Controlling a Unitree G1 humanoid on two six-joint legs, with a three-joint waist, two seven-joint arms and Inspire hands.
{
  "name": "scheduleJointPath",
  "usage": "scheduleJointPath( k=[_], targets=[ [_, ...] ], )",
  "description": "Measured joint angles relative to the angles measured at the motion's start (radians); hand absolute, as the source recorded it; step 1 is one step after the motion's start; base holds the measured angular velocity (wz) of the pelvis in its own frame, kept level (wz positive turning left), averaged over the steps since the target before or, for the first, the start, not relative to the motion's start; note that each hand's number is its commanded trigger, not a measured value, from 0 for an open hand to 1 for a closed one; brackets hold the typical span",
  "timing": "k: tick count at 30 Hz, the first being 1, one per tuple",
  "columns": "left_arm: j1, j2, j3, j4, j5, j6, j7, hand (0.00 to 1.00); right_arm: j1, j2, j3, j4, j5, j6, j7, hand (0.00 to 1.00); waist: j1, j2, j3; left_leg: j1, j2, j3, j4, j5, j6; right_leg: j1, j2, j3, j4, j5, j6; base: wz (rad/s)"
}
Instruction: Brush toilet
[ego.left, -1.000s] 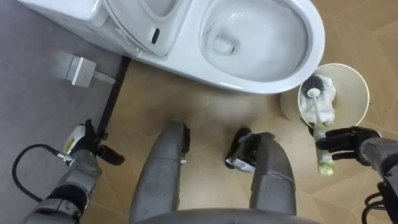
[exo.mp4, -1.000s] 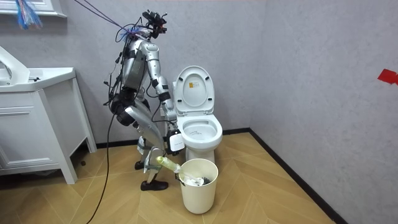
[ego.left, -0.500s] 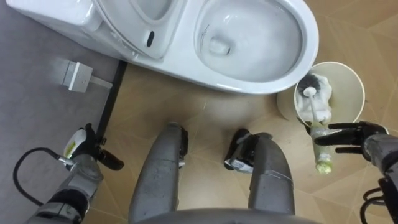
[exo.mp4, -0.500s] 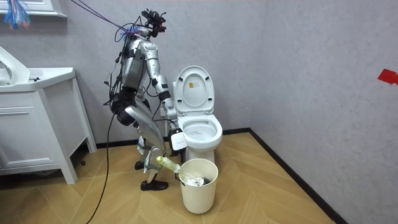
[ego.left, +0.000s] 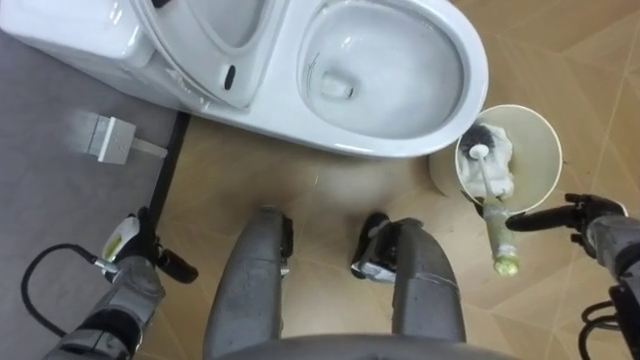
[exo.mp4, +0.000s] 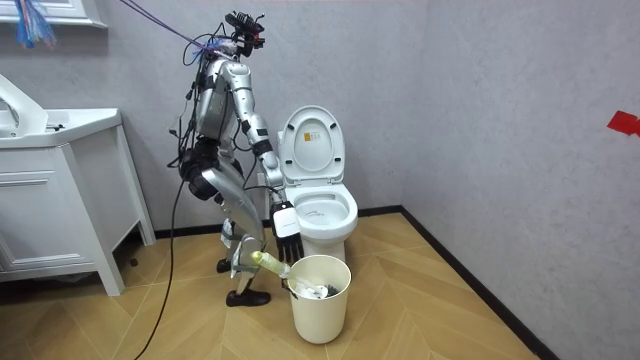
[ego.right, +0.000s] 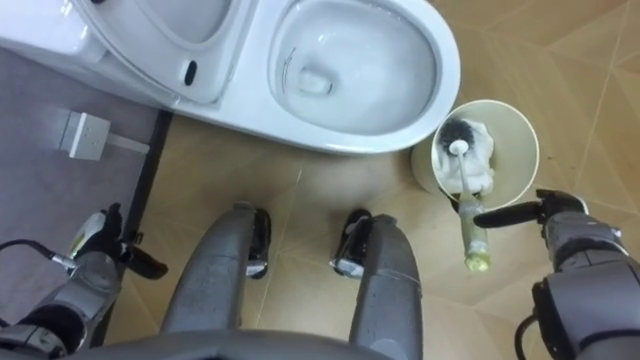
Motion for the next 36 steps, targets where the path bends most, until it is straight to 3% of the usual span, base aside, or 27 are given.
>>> scheduleJointPath(
  k=[10, 14, 17, 19, 24, 27, 36],
  targets=[
    [-0.003, 0.0, 0.003, 0.001, -0.037, 0.0, -0.003, 0.0, 0.037, 0.0, 0.0, 0.004, 0.147, 0.008, 0.033, 0.0, 0.005, 0.005, -0.0006, 0.012, 0.003, 0.001, 0.004, 0.0, -0.001, 0.013, 0.004, 0.002, 0.0, 0.001, 0.0, 0.0],
    [-0.008, 0.0, -0.001, -0.004, -0.039, 0.006, -0.015, 0.0, 0.056, 0.0, 0.01, 0.004, 0.207, 0.008, 0.048, 0.0, 0.005, 0.026, 0.0004, 0.007, 0.001, 0.0, 0.006, 0.0, -0.001, 0.008, 0.001, 0.002, 0.004, 0.001, 0.0, 0.0],
    [-0.014, 0.0, 0.0, -0.017, -0.042, 0.008, -0.018, 0.0, 0.063, 0.002, 0.011, 0.004, 0.25, 0.014, 0.074, 0.0, 0.006, 0.044, -0.0076, -0.016, -0.002, 0.001, 0.012, 0.0, 0.0, -0.016, -0.004, 0.001, 0.013, 0.001, -0.001, 0.0],
    [-0.032, 0.001, 0.001, -0.018, -0.062, 0.014, -0.018, 0.0, 0.063, 0.01, 0.013, 0.004, 0.286, 0.02, 0.089, 0.0, 0.007, 0.045, -0.0073, -0.036, -0.003, 0.001, 0.021, 0.0, -0.001, -0.039, -0.007, 0.001, 0.025, -0.001, -0.004, 0.0],
    [-0.052, 0.0, 0.002, -0.037, -0.08, 0.016, -0.017, 0.0, 0.053, 0.013, 0.015, 0.008, 0.359, 0.022, 0.121, 0.0, 0.009, 0.046, -0.0068, -0.125, 0.0, -0.003, 0.086, -0.014, -0.002, -0.126, -0.015, 0.002, 0.088, -0.011, -0.016, 0.01],
    [-0.073, 0.0, -0.016, -0.037, -0.12, 0.029, -0.019, 0.0, 0.043, 0.013, 0.039, 0.008, 0.376, 0.026, 0.12, 0.0, 0.005, 0.047, -0.0065, -0.175, -0.01, -0.007, 0.151, -0.033, -0.001, -0.178, -0.033, 0.008, 0.163, -0.04, -0.018, 0.11],
    [-0.118, -0.008, -0.048, -0.053, -0.158, 0.042, -0.019, 0.0, -0.02, 0.007, 0.092, 0.04, 0.445, 0.025, 0.116, 0.0, 0.031, 0.069, 0.0003, -0.341, -0.017, -0.016, 0.349, -0.087, -0.003, -0.346, -0.056, 0.036, 0.357, -0.091, -0.023, 0.03]
  ],
)
